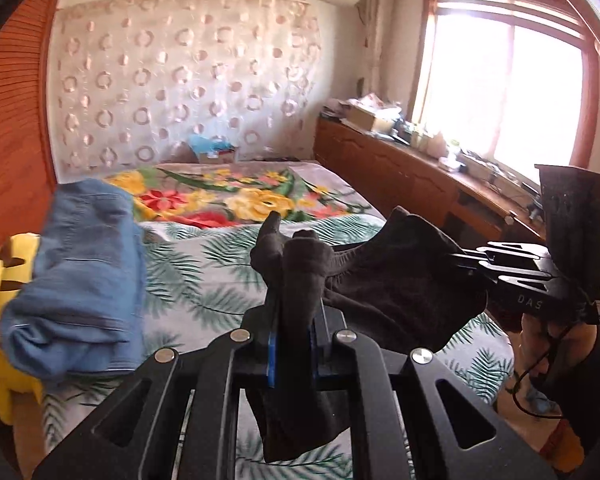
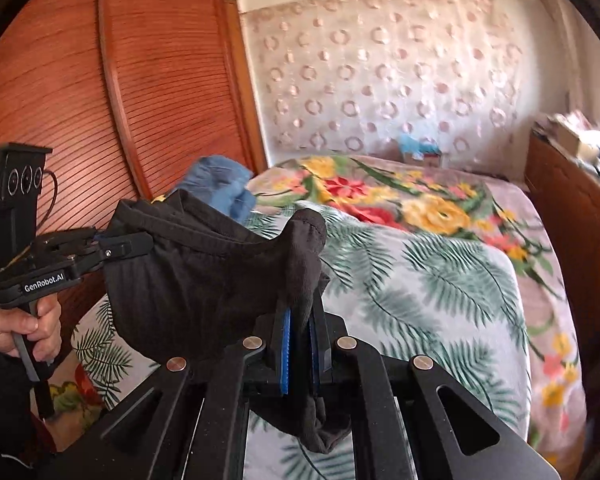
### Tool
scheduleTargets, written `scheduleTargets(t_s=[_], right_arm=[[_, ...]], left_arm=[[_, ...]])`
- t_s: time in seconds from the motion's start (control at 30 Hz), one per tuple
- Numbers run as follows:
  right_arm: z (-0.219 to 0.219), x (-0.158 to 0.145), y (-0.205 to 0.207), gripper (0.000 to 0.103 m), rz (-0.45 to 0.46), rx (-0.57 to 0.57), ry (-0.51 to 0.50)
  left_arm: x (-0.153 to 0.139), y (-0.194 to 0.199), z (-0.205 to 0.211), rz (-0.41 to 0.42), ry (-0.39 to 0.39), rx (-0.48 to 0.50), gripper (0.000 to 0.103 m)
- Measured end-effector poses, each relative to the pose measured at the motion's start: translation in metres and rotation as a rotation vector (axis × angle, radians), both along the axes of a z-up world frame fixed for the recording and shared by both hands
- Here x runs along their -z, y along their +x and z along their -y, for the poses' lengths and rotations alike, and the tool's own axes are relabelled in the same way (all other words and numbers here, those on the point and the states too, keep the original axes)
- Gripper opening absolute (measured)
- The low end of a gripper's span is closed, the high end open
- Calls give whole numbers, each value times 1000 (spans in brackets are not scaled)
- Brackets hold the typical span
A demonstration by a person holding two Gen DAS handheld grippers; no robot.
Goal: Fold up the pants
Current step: 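Carry the folded shorts with the left gripper toward the blue jeans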
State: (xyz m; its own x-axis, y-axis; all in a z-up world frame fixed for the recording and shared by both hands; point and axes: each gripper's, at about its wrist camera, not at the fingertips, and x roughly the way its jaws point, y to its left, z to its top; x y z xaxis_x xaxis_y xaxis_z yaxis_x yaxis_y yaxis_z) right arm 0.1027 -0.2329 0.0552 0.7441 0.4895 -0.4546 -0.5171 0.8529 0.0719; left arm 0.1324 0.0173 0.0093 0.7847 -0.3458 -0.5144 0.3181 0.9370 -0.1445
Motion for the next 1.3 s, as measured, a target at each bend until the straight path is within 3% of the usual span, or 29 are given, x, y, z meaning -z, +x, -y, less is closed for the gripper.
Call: scheduleTargets(t_s=[0.8,1.3], right_arm=[[-140,-21,188,7,118,-238,-116],[-223,-17,292,7,148,-336,-253]], left_arm=[[6,68,-144,119,11,-332,12],[43,101,-182,69,-49,-487,12]])
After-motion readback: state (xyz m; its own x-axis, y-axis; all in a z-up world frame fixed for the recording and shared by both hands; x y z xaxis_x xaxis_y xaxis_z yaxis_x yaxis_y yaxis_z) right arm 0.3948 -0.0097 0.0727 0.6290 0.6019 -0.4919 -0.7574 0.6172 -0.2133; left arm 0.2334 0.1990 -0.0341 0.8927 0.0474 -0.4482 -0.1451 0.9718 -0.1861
